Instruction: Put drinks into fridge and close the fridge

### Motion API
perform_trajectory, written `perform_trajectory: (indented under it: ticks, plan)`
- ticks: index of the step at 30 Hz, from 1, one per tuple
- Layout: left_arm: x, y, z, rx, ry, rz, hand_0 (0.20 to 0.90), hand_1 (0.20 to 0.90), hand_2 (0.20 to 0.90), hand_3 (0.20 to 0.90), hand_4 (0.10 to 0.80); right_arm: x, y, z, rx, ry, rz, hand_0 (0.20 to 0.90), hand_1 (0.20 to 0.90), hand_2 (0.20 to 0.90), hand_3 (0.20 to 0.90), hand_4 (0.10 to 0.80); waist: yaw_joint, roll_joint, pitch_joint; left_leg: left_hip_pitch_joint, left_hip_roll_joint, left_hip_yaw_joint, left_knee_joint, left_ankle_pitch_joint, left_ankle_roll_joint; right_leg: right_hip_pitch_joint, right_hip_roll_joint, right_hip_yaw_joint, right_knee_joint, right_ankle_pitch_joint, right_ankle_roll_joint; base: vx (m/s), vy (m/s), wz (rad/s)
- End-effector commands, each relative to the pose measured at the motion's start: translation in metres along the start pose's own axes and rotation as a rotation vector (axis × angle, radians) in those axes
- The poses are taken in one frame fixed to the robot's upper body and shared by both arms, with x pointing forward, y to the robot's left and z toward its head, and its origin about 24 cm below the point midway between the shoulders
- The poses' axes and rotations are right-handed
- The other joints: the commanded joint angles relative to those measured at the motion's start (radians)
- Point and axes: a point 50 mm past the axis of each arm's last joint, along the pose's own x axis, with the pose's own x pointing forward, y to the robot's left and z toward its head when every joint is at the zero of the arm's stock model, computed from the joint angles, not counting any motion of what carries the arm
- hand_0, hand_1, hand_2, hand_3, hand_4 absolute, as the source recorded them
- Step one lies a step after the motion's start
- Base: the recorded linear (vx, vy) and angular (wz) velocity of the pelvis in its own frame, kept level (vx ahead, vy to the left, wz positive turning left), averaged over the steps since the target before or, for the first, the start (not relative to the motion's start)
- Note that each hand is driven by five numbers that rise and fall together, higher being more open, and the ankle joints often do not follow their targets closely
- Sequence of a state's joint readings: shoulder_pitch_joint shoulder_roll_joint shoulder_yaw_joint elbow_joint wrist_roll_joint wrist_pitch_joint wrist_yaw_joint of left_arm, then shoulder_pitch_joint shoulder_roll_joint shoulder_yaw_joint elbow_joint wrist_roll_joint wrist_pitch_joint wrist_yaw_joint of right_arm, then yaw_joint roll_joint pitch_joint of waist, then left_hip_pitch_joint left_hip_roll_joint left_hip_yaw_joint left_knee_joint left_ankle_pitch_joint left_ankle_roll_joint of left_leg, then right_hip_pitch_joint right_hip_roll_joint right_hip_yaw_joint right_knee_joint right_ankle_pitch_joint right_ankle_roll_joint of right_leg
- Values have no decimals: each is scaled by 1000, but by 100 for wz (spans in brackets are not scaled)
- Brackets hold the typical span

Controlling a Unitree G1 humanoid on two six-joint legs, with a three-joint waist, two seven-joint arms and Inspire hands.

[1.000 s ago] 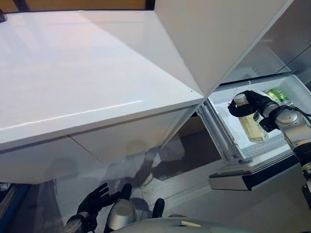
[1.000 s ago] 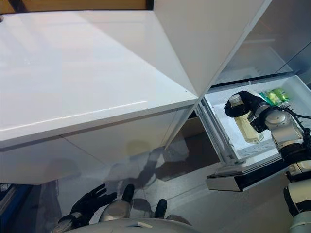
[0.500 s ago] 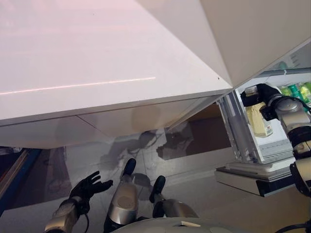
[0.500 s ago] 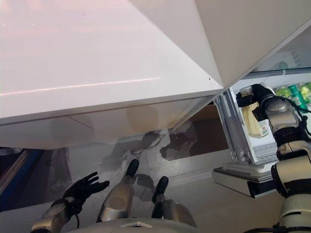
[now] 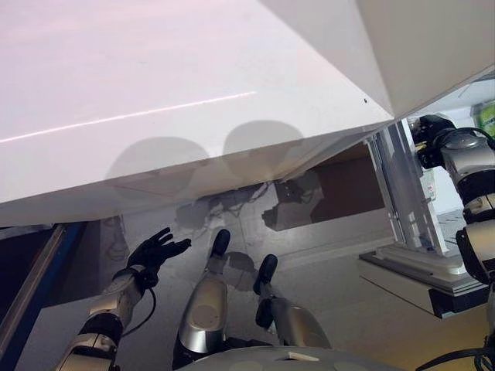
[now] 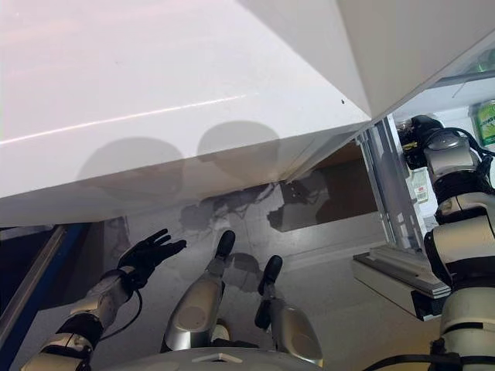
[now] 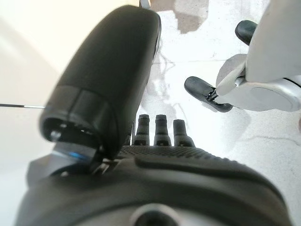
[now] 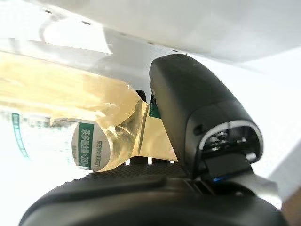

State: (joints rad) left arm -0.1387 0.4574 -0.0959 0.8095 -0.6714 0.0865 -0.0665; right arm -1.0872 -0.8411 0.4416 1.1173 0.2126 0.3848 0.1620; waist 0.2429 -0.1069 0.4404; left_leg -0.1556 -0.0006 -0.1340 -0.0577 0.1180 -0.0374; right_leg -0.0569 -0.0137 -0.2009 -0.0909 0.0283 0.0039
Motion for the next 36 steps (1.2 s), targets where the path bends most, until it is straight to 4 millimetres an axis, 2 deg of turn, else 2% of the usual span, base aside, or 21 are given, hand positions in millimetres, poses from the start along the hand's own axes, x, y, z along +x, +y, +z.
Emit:
perform_trajectory:
  ticks: [1,3,15,16,18,19,20,27,36]
  plan:
    - [-9,16,-17,25,59,41,900,900,900,900,800,-12,-34,25,-82,-8,-115,300,300,300,200,100,-5,2,-49,-55,-41,34,30,-67,39,-98,-7,21,82,26,37,0,0,0]
    - [-8,15,-15,27,59,38,900,900,900,900,800,-10,-33,18,-73,29,-97,300,300,300,200,100,-6,2,-48,-55,-41,33,29,-65,39,-101,-7,23,83,27,38,0,0,0]
    - [-4,12,-8,43,55,37,900,900,900,900,800,-7,-23,8,-97,63,-31,300,300,300,200,100,-13,-4,-47,-58,-40,48,38,-70,42,-109,-10,21,96,28,43,0,0,0]
    - [-4,12,-8,41,56,39,900,900,900,900,800,-6,-23,7,-99,62,-33,364,364,364,274,174,-15,-3,-48,-55,-40,49,37,-71,42,-108,-9,21,97,28,43,0,0,0]
    - [-4,11,-8,38,57,40,900,900,900,900,800,-6,-22,7,-100,60,-39,599,599,599,549,449,-18,-3,-50,-53,-40,51,37,-72,43,-107,-9,24,97,27,44,0,0,0]
    - [-3,11,-8,38,57,40,900,900,900,900,800,-6,-22,7,-101,60,-38,667,667,667,628,528,-18,-3,-51,-51,-41,50,36,-72,43,-106,-9,24,97,27,44,0,0,0]
    - [-3,11,-8,39,59,40,900,900,900,900,800,-6,-22,7,-99,60,-39,900,900,900,900,800,-19,-3,-51,-50,-41,51,36,-72,43,-105,-9,25,97,27,44,0,0,0]
    - [-2,11,-8,36,64,46,900,900,900,900,800,-7,-26,12,-61,31,-89,900,900,900,900,800,-26,-4,-60,-43,-39,57,38,-78,44,-101,-8,31,100,25,45,0,0,0]
    - [-4,13,-18,30,94,55,900,900,900,900,800,-11,-35,16,105,-67,-135,900,900,900,900,800,-51,1,-95,2,-36,72,19,-84,47,-72,-9,42,95,20,45,5,17,-1]
